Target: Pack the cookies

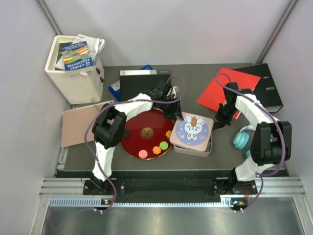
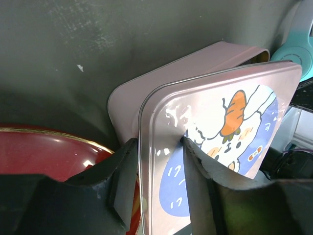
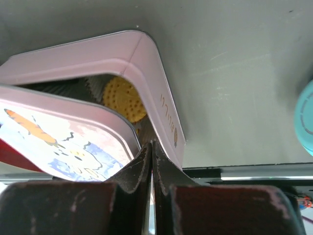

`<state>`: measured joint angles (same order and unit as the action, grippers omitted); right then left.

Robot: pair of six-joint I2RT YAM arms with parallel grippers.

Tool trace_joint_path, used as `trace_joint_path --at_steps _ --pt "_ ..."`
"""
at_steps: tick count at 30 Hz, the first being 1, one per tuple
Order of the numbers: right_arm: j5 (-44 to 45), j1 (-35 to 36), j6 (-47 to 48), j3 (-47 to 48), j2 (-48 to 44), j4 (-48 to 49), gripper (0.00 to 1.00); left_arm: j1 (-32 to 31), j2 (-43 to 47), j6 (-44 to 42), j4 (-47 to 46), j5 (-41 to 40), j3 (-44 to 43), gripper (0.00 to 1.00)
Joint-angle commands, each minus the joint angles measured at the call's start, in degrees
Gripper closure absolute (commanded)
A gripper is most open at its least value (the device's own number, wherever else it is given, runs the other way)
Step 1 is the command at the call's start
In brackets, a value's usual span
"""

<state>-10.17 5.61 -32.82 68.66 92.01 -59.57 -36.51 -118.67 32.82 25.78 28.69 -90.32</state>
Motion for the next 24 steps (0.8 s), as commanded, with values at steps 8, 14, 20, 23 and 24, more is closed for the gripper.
trace_joint_path --at_steps 8,14,20,23,24 --pt "2.4 1.7 2.1 -2.9 -5.5 2.5 1.0 -1.5 1.5 1.0 -0.9 4.4 -3.2 0.51" --pt "4.8 1.7 2.1 -4.7 -5.0 3.4 1.0 -1.5 1.4 1.1 -0.4 4.3 -2.9 0.48" --pt "6.1 1.6 1.0 -3.5 -6.2 3.1 1.0 -1.2 2.9 0.1 0.7 2.0 -3.0 0.45" --pt "6.9 1.6 0.7 -1.2 -8.0 2.0 1.0 0.0 4.1 0.9 0.6 1.2 -2.4 0.44" --pt "7.1 1.6 0.8 -0.6 -8.4 1.7 1.0 0.8 4.6 1.1 0.5 0.2 -1.8 0.44"
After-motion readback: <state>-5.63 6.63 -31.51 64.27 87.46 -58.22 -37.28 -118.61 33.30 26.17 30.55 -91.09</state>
